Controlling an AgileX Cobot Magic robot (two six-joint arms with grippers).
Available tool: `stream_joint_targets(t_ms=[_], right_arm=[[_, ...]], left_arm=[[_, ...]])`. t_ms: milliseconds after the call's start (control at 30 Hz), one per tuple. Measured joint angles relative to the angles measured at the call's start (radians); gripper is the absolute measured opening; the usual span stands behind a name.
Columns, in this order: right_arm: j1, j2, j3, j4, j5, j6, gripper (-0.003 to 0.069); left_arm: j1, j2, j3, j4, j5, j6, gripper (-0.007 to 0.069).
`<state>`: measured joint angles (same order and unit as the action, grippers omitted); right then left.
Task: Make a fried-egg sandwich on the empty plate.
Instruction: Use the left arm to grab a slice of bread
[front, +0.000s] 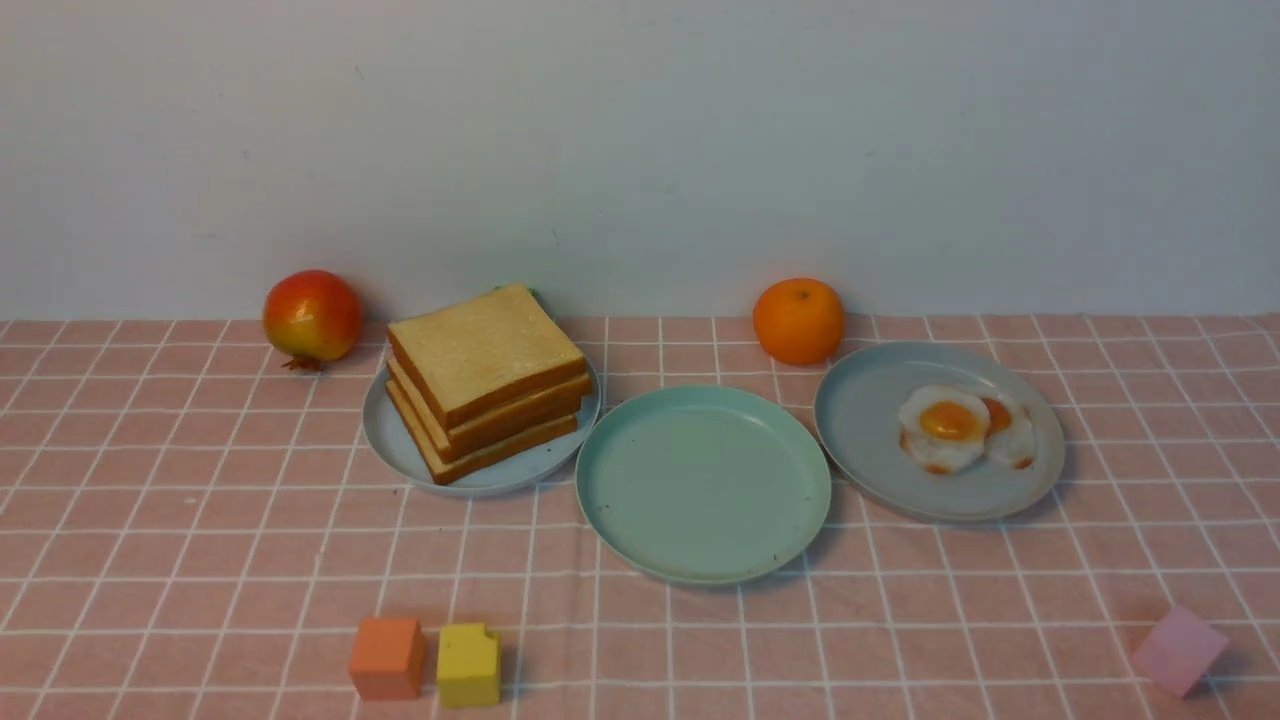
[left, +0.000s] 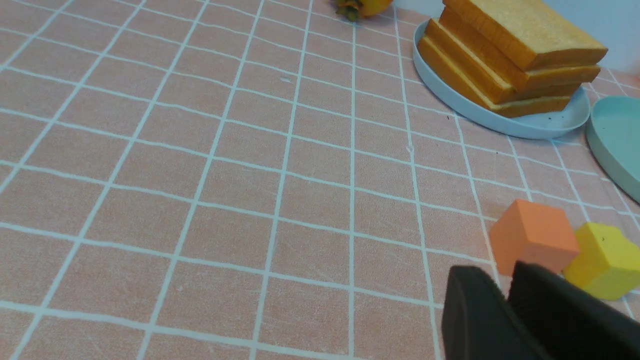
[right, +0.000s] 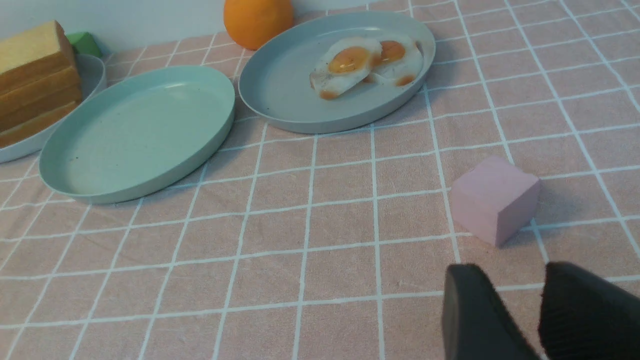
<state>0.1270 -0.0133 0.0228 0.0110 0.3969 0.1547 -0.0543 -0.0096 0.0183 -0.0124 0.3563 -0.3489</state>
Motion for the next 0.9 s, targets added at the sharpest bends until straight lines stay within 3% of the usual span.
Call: stream_joint_targets(t_ms=[567, 633, 733, 833, 900], right_arm=[[0.000, 0.000, 0.000, 0.000, 0.000, 0.000, 0.0239], [0.000, 0.000, 0.000, 0.000, 0.000, 0.000, 0.0239], [0.000, 0.000, 0.000, 0.000, 0.000, 0.000, 0.0239], [0.000, 0.000, 0.000, 0.000, 0.000, 0.000, 0.0239], [0.000, 0.000, 0.000, 0.000, 0.000, 0.000, 0.0239]], left_arm=[[0.000, 0.000, 0.004, -0.008, -0.024, -0.010, 0.0164], [0.000, 0.000, 0.008, -0.065, -0.057, -0.043, 0.0164], [0.000, 0.000, 0.010, -0.220, -0.133, -0.126, 0.0164], [0.000, 0.000, 0.011, -0.462, -0.237, -0.233, 0.0166], [0.000, 0.000, 0.011, -0.519, -0.258, -0.244, 0.0167]])
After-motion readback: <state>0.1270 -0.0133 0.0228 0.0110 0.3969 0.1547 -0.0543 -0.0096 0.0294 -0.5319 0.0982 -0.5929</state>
